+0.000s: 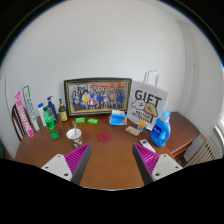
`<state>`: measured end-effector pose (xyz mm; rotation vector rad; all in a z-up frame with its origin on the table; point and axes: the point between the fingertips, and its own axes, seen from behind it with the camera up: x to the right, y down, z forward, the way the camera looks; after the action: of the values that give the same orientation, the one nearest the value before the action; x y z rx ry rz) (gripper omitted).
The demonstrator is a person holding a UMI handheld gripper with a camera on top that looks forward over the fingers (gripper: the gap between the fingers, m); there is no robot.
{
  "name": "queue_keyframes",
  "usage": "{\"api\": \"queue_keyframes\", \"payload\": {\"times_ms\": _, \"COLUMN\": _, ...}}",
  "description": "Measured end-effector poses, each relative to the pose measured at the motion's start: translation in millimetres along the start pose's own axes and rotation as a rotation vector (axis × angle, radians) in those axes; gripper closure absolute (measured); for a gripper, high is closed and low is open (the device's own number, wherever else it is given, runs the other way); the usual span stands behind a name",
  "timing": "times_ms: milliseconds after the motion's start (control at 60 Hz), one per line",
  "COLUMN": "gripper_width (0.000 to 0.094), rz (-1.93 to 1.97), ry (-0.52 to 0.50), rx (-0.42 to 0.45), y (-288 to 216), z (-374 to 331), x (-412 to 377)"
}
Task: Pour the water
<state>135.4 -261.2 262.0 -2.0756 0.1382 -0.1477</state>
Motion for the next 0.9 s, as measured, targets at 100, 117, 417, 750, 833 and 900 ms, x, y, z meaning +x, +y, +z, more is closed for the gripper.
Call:
{"api": "queue_keyframes", "payload": {"times_ms": 100, "gripper_width": 0.0083, "rz": -0.003, "ry": -0.016, "rx": -0.014, "y": 6, "z": 8, "x": -10}}
{"api": "queue_keyframes", "payload": {"times_ms": 117, "gripper_width": 0.0082, "rz": -0.004, "ry": -0.021, "rx": -0.019, "y": 8, "z": 10, "x": -13}}
{"api": "queue_keyframes", "payload": {"times_ms": 417, "gripper_width": 0.0086, "rz": -0.052, "ry": -0.177, "rx": -0.04, "y": 22, "z": 45, "x": -144}}
{"api": "queue_keyframes", "payload": {"times_ms": 750, "gripper_width": 0.0079, "rz": -0.052, "ry": -0.275, "rx": 0.102, "y": 1, "z": 152, "x": -336}}
{"api": "queue_keyframes", "payload": {"times_ms": 833, "gripper_width": 0.0079, "rz": -0.044, "ry": -0.264, "rx": 0.123, "y": -3, "z": 194, "x": -366}}
{"api": "queue_keyframes", "payload": {"times_ms": 900, "gripper_width": 0.0081, "rz": -0.041, "ry": -0.243, "rx": 0.146, "y": -8, "z": 226, "x": -382}}
